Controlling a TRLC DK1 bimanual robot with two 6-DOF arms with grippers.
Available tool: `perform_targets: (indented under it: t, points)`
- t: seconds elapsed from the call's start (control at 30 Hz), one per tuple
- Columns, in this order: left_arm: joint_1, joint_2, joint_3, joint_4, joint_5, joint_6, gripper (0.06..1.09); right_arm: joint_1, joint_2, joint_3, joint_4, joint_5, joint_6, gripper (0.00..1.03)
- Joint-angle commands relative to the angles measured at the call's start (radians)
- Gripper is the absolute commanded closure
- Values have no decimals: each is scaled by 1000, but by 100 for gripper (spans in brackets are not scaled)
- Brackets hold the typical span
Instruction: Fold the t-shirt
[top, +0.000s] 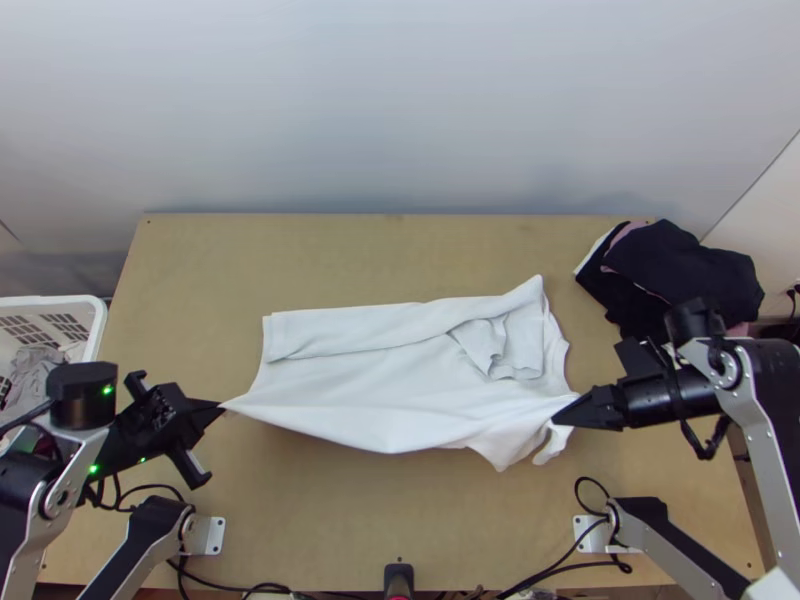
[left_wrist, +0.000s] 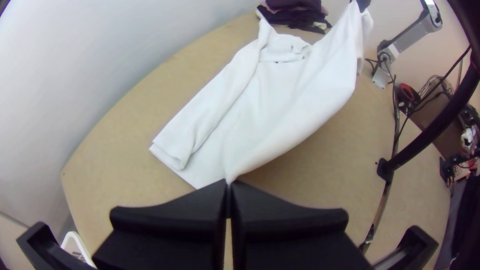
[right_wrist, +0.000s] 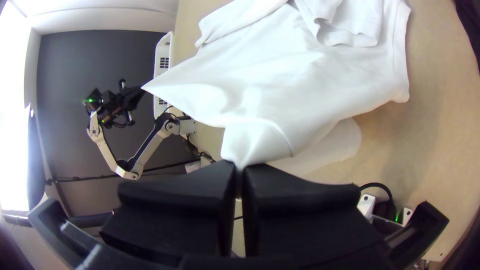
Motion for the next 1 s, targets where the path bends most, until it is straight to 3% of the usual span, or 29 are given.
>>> perform_targets:
  t: [0.0, 0.17, 0.4, 0.67, 0.97]
  points:
    - [-4, 111, -9, 72, -2, 51, 105, -58, 88, -12, 25, 3, -41, 100]
    - [87, 277, -55, 150, 0, 131, 105, -100, 347, 5, 54, 4, -112, 99]
    - [179, 462, -72, 340, -2, 157, 105, -121, 658, 199, 122, 32, -117, 100]
    - [174, 656, -48, 439, 0, 149, 105, -103, 884, 421, 111, 31, -109, 100]
    - [113, 778, -45, 495, 0, 138, 105, -60, 1069, 533, 120, 31, -141, 99]
